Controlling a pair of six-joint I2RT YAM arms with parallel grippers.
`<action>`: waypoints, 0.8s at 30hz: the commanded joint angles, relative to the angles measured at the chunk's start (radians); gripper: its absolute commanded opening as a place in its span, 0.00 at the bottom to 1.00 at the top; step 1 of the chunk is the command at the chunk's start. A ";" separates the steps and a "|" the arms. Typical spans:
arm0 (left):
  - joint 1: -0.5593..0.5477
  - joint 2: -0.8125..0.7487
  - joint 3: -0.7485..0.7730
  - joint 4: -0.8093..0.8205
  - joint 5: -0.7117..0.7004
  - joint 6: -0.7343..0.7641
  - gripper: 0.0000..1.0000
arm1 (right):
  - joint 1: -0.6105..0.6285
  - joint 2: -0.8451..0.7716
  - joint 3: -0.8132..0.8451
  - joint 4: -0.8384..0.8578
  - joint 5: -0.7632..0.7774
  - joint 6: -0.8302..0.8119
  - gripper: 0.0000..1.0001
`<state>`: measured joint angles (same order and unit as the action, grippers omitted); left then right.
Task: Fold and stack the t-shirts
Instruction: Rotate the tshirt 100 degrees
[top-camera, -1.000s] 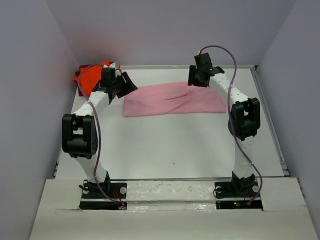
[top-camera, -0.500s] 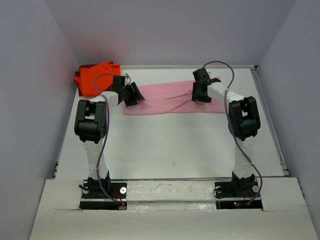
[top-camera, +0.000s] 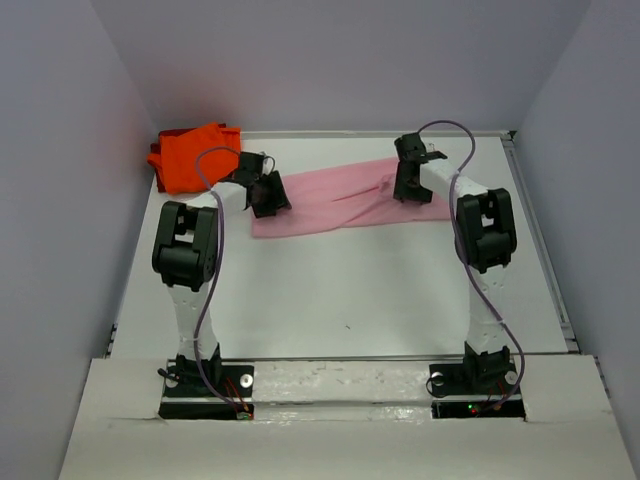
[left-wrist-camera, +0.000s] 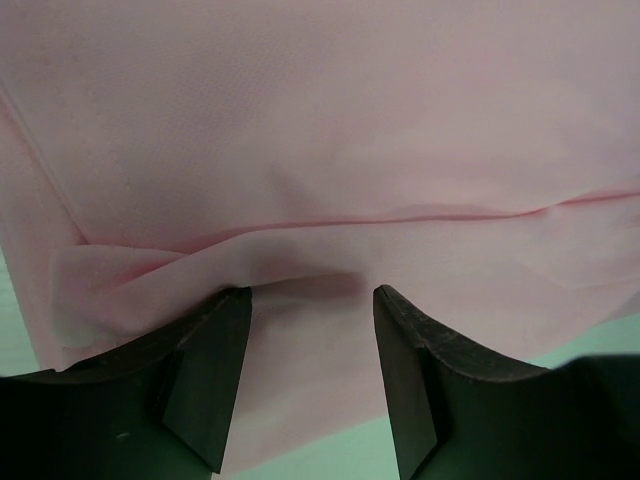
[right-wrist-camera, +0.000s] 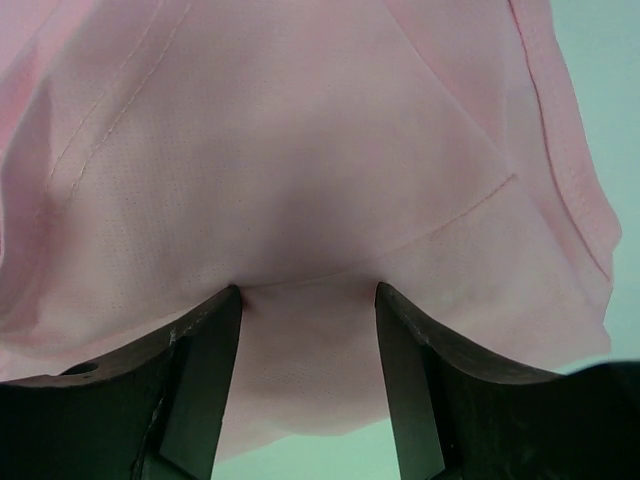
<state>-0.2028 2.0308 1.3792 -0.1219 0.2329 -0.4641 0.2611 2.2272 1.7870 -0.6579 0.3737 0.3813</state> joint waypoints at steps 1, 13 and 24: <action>-0.078 -0.095 -0.078 -0.136 -0.032 0.019 0.65 | -0.026 0.008 0.083 -0.032 -0.002 0.001 0.62; -0.194 -0.345 -0.380 -0.032 0.092 -0.099 0.65 | -0.026 0.164 0.322 -0.109 -0.205 -0.027 0.61; -0.375 -0.504 -0.572 0.071 0.091 -0.228 0.65 | -0.026 0.241 0.414 -0.108 -0.438 -0.021 0.61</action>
<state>-0.5465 1.5951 0.8288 -0.0910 0.3149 -0.6388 0.2302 2.4317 2.1529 -0.7517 0.0433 0.3660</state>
